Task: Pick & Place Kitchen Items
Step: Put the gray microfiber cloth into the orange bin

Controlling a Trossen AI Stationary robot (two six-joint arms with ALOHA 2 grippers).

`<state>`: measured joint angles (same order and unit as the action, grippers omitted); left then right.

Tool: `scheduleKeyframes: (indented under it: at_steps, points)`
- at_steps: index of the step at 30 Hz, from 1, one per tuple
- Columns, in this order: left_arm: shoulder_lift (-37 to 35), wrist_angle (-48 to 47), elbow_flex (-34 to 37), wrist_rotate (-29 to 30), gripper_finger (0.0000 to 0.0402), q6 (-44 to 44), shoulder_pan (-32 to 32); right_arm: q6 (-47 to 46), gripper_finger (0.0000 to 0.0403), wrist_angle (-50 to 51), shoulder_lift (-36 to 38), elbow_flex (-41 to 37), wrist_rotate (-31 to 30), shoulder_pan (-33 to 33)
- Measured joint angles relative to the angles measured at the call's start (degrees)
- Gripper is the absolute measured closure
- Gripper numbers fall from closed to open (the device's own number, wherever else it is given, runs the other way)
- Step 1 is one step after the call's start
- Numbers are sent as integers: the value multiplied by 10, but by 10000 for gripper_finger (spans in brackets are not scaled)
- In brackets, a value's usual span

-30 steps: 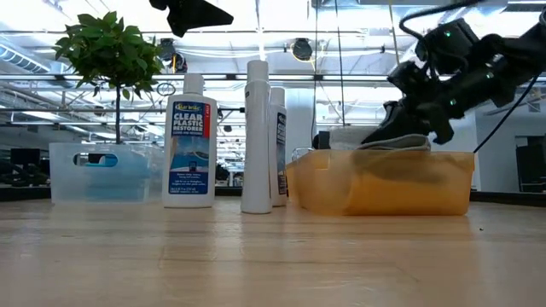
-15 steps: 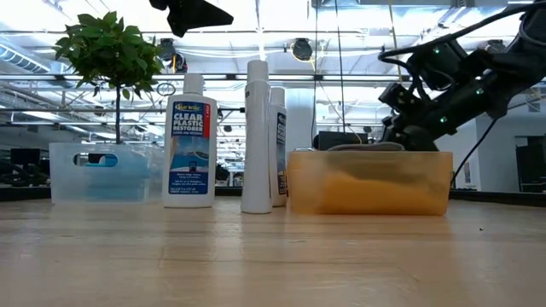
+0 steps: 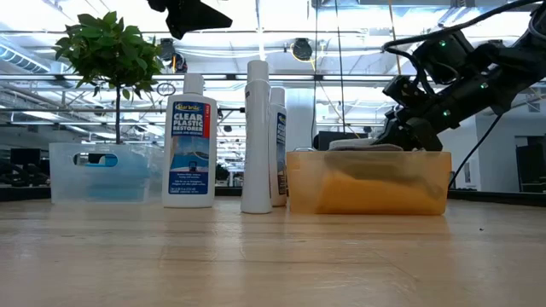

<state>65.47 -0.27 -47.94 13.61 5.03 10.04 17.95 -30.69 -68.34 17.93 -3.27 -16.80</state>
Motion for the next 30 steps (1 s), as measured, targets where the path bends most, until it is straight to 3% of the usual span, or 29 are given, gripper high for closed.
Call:
scheduleKeyframes:
  at_steps: [4,18,30]
  points:
    - [0,0,0,0,119,0,0,-28,358,-2,2,0,-2,0]
    - [0,0,0,0,119,0,0,-110,172,-44,12,0,-3,0]
    - [0,0,0,0,119,0,0,-173,107,-17,96,0,5,1]
